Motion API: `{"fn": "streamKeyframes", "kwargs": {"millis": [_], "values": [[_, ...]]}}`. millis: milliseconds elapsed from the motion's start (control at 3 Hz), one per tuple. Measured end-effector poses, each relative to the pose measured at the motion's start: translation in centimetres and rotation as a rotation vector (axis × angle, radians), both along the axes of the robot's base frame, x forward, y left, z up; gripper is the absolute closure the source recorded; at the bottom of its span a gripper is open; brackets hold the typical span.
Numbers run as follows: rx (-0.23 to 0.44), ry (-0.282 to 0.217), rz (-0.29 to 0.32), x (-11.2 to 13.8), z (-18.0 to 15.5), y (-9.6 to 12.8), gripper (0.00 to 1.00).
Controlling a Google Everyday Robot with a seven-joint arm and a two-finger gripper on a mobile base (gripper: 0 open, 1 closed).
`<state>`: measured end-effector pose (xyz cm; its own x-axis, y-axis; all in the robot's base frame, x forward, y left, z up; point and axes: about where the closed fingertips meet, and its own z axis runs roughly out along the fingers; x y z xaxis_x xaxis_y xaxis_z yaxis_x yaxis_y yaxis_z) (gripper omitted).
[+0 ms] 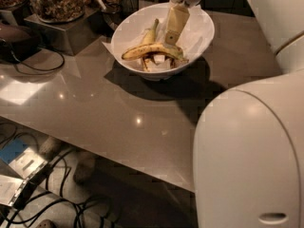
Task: Pick banana from white bowl
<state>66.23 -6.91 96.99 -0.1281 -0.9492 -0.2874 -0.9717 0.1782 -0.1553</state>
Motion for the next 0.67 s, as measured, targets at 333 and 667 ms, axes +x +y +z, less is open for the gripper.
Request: {"fn": "streamKeyframes", "kwargs": {"millis": [333, 667], "values": [[0.029, 0.020, -0.045, 1.4, -0.9, -0.4, 0.26], [0.046, 0.056, -0.076, 2.0, -2.4, -0.5, 0.27]]}}
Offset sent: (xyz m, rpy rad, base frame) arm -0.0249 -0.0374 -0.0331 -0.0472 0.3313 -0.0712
